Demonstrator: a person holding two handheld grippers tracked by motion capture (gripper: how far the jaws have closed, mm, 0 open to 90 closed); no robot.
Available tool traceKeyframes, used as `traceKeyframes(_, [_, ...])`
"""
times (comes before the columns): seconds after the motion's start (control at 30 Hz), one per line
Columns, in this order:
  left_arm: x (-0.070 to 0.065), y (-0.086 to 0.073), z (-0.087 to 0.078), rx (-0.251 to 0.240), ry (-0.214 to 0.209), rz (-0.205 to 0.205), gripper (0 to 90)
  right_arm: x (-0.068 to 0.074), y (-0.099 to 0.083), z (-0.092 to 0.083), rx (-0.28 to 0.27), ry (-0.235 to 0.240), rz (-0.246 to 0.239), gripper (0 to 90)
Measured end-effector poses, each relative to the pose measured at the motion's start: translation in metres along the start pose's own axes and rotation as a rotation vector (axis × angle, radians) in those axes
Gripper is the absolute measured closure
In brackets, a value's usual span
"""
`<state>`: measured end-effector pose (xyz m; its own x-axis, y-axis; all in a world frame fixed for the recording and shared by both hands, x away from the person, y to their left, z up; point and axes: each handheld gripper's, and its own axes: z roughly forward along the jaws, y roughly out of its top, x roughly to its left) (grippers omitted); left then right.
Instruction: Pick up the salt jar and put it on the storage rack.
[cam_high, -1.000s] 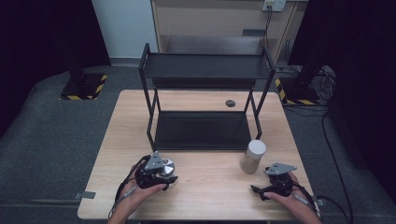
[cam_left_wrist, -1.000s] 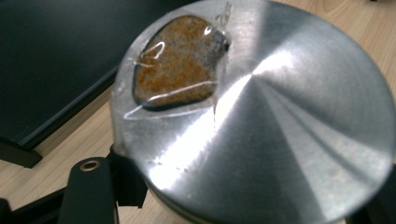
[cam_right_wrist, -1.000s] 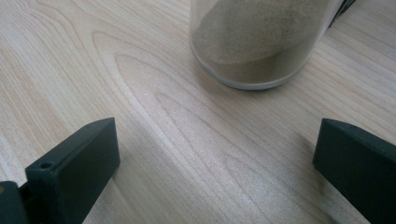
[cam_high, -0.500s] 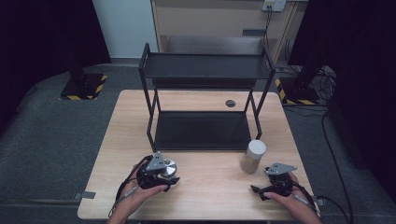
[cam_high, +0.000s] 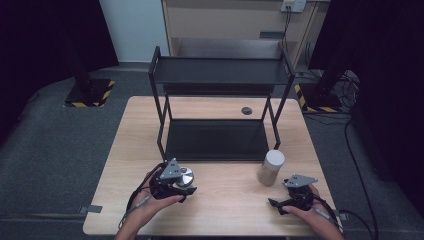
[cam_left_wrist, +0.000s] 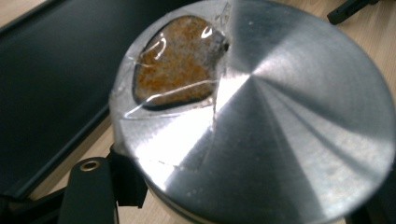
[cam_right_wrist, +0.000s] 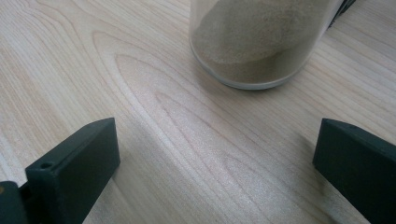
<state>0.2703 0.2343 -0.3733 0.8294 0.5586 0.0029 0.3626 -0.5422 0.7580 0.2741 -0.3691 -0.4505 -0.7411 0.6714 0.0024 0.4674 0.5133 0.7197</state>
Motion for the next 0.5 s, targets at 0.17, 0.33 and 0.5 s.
traceKeyframes(0.17, [0.003, 0.01, -0.001, -0.005, -0.001, 0.003, 29.8, 0.0, 0.0, 0.0, 0.0, 0.0, 0.0, 1.4])
traceKeyframes(0.33, [0.009, 0.024, -0.006, -0.014, 0.003, 0.003, 29.8, 0.0, 0.0, 0.0, 0.0, 0.0, 0.0, 1.4])
traceKeyframes(0.5, [0.014, 0.038, -0.01, -0.019, 0.003, 0.011, 29.8, 0.0, 0.0, 0.0, 0.0, 0.0, 0.0, 1.4])
